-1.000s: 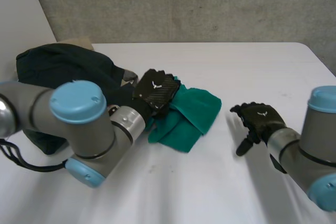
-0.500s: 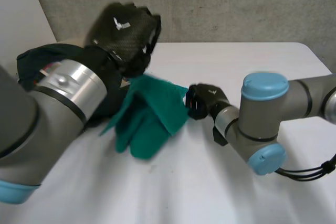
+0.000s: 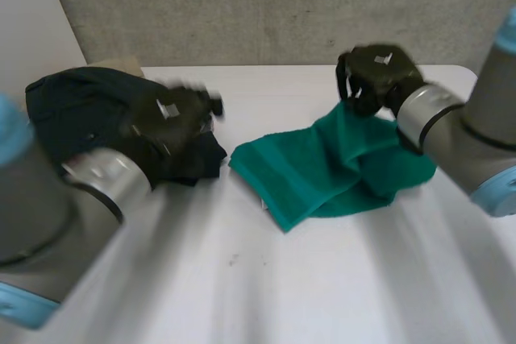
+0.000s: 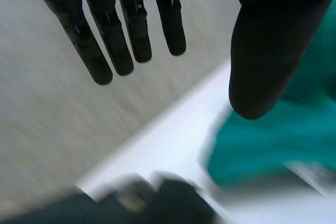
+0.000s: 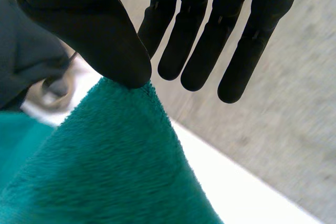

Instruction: Fold the laundry.

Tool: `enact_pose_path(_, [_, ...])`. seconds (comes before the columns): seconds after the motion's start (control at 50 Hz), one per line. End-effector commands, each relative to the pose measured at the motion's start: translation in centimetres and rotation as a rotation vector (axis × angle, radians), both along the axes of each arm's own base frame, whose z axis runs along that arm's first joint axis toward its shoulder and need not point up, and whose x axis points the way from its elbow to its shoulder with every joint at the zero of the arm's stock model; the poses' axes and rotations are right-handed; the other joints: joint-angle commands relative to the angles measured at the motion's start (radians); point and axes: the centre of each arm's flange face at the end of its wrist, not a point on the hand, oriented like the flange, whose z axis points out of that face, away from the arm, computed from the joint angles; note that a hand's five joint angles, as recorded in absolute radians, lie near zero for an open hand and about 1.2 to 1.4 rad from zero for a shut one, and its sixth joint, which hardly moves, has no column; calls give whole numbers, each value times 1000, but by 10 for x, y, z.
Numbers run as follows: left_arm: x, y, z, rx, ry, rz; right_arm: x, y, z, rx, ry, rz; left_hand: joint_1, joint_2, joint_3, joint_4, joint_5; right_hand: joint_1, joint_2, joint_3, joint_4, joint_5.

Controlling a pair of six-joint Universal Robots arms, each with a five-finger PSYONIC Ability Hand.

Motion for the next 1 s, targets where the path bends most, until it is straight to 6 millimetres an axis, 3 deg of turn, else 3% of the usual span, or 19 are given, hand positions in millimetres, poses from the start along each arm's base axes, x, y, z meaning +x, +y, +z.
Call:
enact_pose_path(0.02, [-22, 19, -83, 211, -107, -78, 0, -1, -29, 41, 72, -26, 29, 17, 14, 22, 25, 270, 221, 210, 201, 218])
enact_pose_path(0.12, [-30, 14, -88, 188, -78, -88, -5, 0, -33, 35, 115, -46, 35, 23, 20, 28, 30, 270, 221, 210, 201, 218])
enact_pose_path(0.28, [-63, 14, -92, 130, -48, -169, -14, 13, -56, 109, 153, -47, 44, 32, 28, 36, 39, 270, 221, 210, 201, 218])
enact_pose_path(0.46, [-97, -14, -115, 67, -89, -194, -30, 14, -65, 151, 163, -71, 82, 70, 66, 74, 77, 270, 221, 210, 201, 218])
enact_pose_path(0.84, [-113, -30, -141, 2, -166, -220, -40, 16, -77, 182, 187, -71, 108, 96, 93, 101, 104, 270, 221, 210, 201, 218])
enact_pose_path(0.9, [-114, -31, -143, 2, -166, -220, -40, 17, -78, 185, 188, -71, 220, 207, 204, 212, 215, 270, 221, 210, 201, 218])
enact_pose_path(1.0, [-117, -36, -139, -14, -153, -209, -40, 17, -79, 184, 192, -70, 865, 852, 849, 857, 860, 270, 221, 210, 201, 218])
